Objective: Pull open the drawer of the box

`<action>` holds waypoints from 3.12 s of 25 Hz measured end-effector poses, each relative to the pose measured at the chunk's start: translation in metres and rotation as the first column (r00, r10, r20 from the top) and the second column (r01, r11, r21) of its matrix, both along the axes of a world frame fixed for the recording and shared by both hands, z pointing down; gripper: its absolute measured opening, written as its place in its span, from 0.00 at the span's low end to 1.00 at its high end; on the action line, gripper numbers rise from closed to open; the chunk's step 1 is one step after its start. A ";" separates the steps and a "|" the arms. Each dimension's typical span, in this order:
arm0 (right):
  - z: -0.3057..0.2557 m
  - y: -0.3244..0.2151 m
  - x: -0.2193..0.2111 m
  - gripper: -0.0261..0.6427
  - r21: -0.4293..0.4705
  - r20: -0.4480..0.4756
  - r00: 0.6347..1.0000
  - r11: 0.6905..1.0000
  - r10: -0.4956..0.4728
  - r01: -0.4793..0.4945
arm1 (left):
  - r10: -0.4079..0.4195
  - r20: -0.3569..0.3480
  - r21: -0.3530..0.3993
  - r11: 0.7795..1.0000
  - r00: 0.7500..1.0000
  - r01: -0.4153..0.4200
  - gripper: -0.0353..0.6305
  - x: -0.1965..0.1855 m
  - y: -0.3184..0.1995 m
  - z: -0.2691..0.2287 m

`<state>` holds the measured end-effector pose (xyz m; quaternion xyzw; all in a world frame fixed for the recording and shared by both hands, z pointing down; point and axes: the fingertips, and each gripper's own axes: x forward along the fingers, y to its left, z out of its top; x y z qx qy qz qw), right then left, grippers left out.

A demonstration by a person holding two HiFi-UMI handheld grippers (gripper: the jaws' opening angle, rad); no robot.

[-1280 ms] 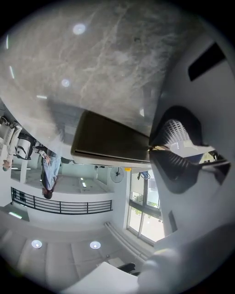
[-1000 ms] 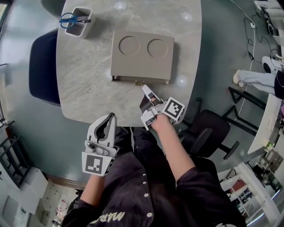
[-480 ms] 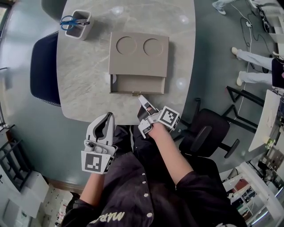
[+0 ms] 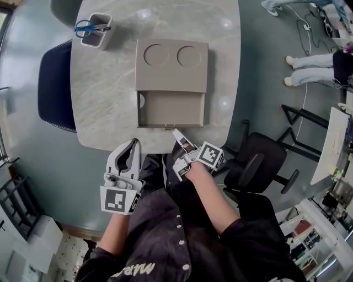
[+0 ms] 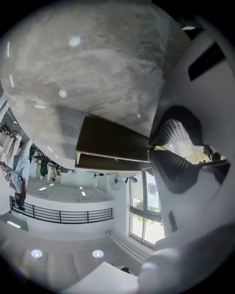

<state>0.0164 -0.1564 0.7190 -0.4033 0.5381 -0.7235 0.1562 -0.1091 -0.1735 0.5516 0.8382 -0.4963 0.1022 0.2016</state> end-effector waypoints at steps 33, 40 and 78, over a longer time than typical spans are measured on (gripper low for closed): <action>0.007 0.024 0.001 0.11 -0.028 0.018 1.000 0.999 -0.017 0.018 | 0.018 0.003 0.007 1.000 1.000 -0.018 0.08 -0.001 0.009 0.001; -0.012 0.038 0.004 0.07 -0.016 0.024 0.997 0.997 -0.077 0.077 | 0.008 0.004 0.044 0.999 1.000 -0.008 0.08 0.003 0.005 -0.017; -0.352 -0.065 0.073 0.03 0.766 -0.458 0.872 0.573 0.171 0.290 | 0.006 -0.074 0.397 0.917 0.997 0.024 0.08 0.014 -0.024 -0.201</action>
